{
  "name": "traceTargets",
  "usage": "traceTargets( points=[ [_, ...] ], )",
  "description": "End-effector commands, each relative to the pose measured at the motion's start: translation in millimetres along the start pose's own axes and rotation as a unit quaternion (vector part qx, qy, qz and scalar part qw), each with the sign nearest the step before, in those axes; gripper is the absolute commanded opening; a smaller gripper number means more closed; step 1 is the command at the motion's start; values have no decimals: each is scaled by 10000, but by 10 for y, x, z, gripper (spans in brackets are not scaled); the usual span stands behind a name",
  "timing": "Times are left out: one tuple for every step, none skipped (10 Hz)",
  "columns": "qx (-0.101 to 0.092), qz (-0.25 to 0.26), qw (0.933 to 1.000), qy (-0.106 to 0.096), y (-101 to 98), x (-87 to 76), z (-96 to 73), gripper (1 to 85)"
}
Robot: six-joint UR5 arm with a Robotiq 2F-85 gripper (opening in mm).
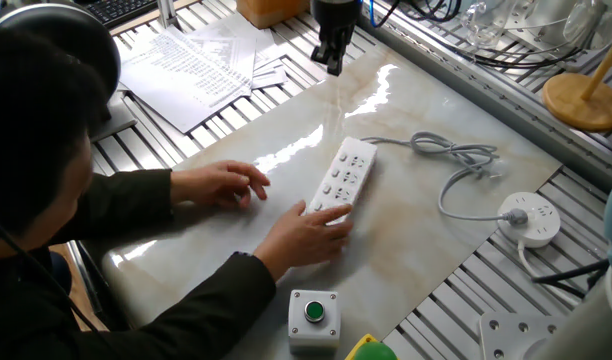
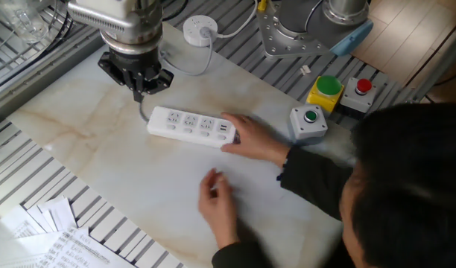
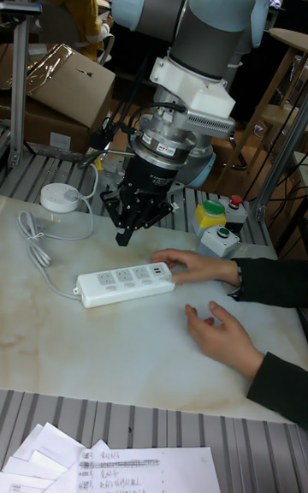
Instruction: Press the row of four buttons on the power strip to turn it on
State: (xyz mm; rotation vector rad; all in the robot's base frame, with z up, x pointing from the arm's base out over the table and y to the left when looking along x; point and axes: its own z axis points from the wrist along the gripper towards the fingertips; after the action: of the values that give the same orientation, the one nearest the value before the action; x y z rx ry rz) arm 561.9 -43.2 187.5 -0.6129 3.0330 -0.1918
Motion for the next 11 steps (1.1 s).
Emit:
traceTargets(
  points=[
    [-119, -24, 9999, -52, 11, 28, 322, 10],
    [-36, -44, 9999, -92, -21, 41, 459, 10],
    [18, -47, 9999, -119, -32, 56, 596, 10],
    [41, -48, 9999, -134, -5, 94, 744, 10],
    [51, -96, 9999, -80, 45, 165, 831, 10],
    [132, -133, 9998, -53, 73, 210, 885, 10],
    [220, -178, 9996, -64, 95, 208, 918, 10],
    [451, -238, 9986, -112, 44, 157, 959, 10],
    [661, -316, 9971, -224, -62, 77, 1014, 10],
    [569, -267, 9977, -268, -16, 39, 1062, 10],
    [669, -332, 9968, -278, -70, 11, 1099, 10]
  ],
)
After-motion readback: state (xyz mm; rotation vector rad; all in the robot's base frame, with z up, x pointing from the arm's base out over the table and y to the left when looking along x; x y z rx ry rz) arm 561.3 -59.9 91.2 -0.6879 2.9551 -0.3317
